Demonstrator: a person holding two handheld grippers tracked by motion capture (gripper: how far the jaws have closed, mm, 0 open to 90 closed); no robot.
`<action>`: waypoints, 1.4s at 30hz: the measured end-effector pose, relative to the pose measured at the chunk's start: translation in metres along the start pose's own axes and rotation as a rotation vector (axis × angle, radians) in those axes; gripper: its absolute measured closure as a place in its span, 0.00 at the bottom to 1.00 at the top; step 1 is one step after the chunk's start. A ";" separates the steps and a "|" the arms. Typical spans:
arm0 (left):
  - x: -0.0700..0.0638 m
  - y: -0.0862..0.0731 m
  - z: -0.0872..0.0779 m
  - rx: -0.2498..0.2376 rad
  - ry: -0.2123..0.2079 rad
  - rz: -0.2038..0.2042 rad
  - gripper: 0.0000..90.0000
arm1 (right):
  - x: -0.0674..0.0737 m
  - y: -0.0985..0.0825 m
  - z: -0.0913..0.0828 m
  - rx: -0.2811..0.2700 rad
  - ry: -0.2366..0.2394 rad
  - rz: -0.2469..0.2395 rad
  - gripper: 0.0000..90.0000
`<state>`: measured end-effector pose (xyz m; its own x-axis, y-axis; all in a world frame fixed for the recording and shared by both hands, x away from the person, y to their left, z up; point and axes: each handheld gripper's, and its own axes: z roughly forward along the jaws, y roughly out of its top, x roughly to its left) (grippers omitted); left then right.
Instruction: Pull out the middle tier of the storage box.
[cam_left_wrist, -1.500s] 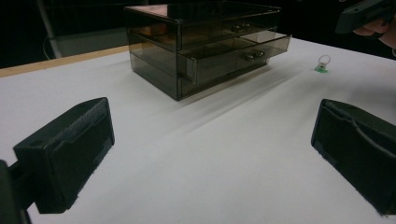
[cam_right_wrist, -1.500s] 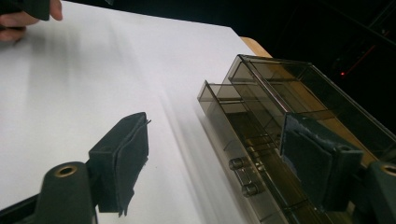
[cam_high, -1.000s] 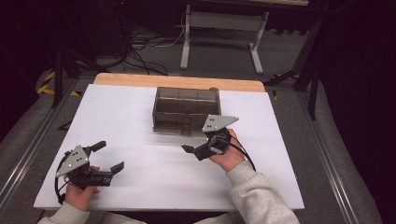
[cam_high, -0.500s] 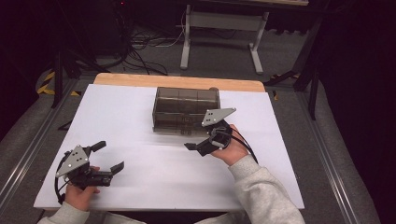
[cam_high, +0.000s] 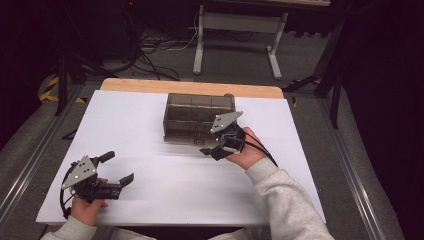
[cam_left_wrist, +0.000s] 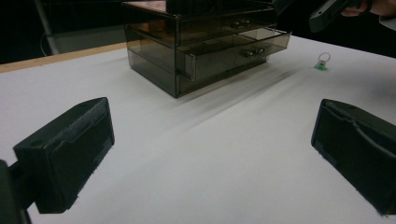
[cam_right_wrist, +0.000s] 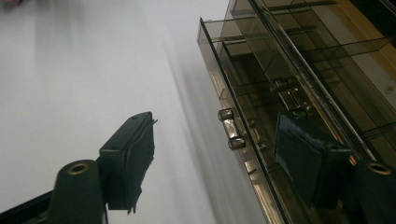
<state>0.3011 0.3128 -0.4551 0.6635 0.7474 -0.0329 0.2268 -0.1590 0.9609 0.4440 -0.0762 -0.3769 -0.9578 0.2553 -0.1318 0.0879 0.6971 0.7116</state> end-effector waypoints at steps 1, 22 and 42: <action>0.000 0.000 0.000 0.003 0.000 0.001 0.00 | -0.001 0.001 0.001 0.013 -0.001 -0.008 0.35; -0.001 0.000 -0.001 -0.007 0.002 -0.006 0.00 | -0.010 0.007 0.033 0.162 -0.045 -0.101 0.48; 0.000 0.001 -0.002 -0.010 0.001 -0.004 0.00 | -0.011 0.007 0.054 0.246 -0.059 -0.158 0.62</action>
<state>0.2998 0.3140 -0.4538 0.6618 0.7488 -0.0366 0.2227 -0.1497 0.9633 0.4696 -0.0382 -0.4076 -0.9479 0.1647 -0.2728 0.0098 0.8708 0.4915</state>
